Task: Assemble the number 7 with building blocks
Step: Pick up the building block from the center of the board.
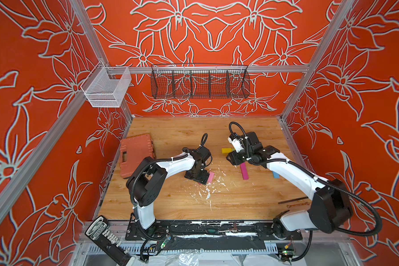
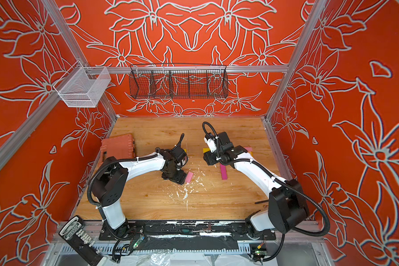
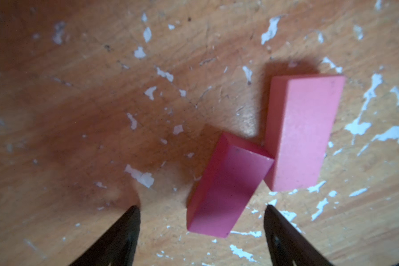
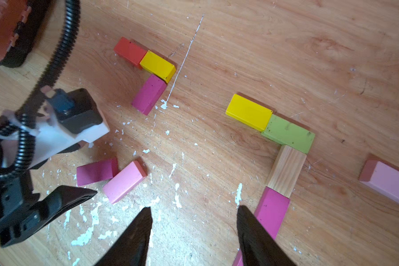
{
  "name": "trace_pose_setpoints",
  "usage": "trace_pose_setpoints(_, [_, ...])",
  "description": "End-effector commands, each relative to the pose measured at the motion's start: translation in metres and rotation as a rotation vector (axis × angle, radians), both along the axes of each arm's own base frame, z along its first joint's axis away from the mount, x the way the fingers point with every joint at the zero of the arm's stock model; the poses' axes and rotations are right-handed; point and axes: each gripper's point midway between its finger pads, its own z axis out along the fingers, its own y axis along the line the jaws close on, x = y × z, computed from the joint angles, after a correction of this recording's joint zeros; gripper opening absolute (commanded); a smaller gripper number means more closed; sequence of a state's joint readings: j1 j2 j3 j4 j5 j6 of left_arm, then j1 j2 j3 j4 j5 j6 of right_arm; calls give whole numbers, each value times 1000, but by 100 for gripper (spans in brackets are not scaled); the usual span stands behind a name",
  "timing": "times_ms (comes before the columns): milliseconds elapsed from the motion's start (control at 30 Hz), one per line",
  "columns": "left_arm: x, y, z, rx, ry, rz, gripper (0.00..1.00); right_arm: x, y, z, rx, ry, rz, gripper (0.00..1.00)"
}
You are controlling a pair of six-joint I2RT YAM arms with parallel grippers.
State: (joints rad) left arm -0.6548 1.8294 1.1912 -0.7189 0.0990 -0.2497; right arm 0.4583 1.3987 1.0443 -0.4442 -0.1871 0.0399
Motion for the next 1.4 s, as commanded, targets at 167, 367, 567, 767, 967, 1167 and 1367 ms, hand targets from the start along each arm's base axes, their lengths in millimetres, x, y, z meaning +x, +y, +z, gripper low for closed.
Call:
trace_pose_setpoints(167, [7, -5, -5, 19, -10, -86, 56, -1, -15, 0, -9, -11, -42, 62])
trace_pose_setpoints(367, [2, -6, -15, 55, 22, -115, 55, 0, -14, -1, 0, -14, -38, 62])
trace_pose_setpoints(567, [6, 0, -16, 111, 16, -78, 39, 0, -15, 0, 5, -19, -36, 62])
trace_pose_setpoints(767, [13, -8, 4, 90, 18, -5, 28, 0, -12, 1, 26, -13, -29, 62])
trace_pose_setpoints(967, [23, -21, 20, 35, 63, 124, 23, -2, -10, 1, 50, 0, -23, 62])
trace_pose_setpoints(1167, [37, -20, 22, 21, 71, 261, 23, -4, -9, 2, 62, 4, -15, 62])
trace_pose_setpoints(1367, [48, -19, 23, -13, 53, 363, 22, -6, -7, 0, 73, 12, -6, 62])
